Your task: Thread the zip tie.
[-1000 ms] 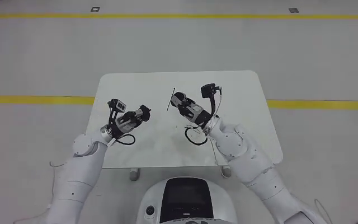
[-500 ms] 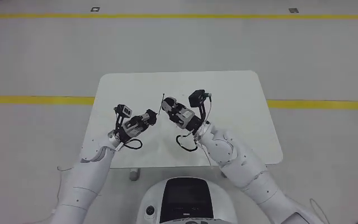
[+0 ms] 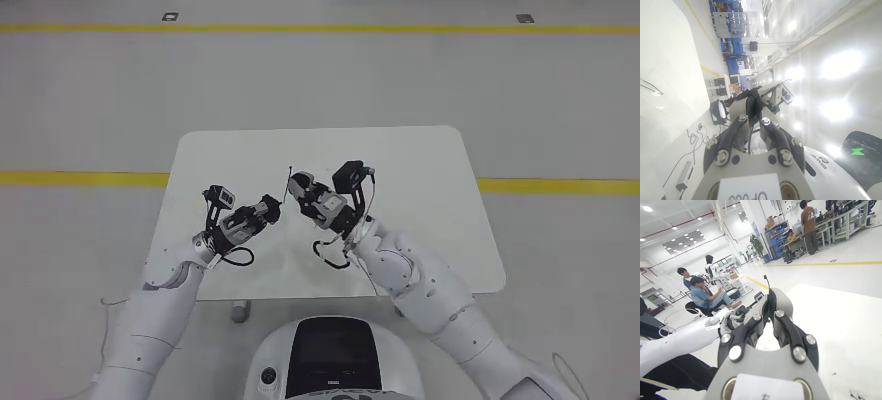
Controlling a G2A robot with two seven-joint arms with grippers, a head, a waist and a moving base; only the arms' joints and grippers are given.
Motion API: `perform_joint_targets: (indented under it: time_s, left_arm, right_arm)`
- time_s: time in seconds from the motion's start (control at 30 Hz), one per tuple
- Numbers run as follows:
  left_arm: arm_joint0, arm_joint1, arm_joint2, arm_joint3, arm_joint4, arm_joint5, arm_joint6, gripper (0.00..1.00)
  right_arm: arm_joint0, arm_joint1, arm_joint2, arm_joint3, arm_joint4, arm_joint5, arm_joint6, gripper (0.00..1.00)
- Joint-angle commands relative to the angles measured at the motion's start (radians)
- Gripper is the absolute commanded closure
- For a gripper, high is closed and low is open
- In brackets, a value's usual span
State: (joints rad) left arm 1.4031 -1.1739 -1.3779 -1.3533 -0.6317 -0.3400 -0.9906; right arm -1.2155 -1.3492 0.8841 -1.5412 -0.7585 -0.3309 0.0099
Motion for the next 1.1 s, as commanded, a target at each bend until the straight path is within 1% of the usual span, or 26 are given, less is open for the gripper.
perform_joint_targets:
  time_s: [0.0,0.4,1.07]
  left_arm:
    - [0.0,0.0,0.0,0.0,0.0,0.0,0.0,1.0]
    - [0.0,0.0,0.0,0.0,0.0,0.0,0.0,1.0]
    - [0.0,0.0,0.0,0.0,0.0,0.0,0.0,1.0]
  right_arm:
    - [0.005,-0.002,-0.003,0.005,-0.003,-0.004,-0.005,1.0]
    - [0.023,-0.014,-0.013,0.024,-0.014,-0.009,-0.012,1.0]
    - [0.003,-0.022,0.003,0.02,-0.045,0.006,-0.008,1.0]
